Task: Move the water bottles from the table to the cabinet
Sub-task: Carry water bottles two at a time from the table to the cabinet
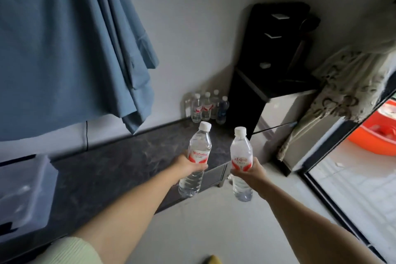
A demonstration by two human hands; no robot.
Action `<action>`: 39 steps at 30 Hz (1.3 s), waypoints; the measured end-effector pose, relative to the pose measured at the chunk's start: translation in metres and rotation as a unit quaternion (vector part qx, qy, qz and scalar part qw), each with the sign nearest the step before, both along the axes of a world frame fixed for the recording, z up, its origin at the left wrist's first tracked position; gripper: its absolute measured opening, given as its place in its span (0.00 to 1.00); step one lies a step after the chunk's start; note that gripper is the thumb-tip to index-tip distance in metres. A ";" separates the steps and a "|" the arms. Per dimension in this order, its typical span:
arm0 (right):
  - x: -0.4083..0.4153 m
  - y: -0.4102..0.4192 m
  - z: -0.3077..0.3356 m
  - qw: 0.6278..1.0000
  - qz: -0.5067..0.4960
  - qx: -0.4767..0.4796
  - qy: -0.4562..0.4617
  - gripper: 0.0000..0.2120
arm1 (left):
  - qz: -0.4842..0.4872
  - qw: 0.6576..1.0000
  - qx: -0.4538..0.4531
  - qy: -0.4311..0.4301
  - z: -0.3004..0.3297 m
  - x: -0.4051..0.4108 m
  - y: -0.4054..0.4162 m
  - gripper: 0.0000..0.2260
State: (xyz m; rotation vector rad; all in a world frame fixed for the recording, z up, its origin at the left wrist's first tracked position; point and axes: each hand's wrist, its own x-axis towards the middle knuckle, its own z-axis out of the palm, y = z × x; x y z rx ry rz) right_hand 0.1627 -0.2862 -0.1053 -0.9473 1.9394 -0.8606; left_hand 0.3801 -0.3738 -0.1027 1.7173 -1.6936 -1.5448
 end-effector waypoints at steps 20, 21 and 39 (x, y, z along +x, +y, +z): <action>-0.067 -0.266 -0.048 0.994 -0.072 0.086 0.008 0.30 | 0.026 0.999 0.042 -0.023 -0.047 -0.057 -0.273 0.26; -0.067 -0.282 -0.052 0.992 -0.089 0.086 0.003 0.30 | 0.031 0.998 0.049 -0.017 -0.051 -0.057 -0.291 0.26; -0.054 -0.455 -0.241 0.957 -0.280 0.058 -0.057 0.31 | 0.220 0.972 0.040 0.077 -0.232 -0.101 -0.431 0.25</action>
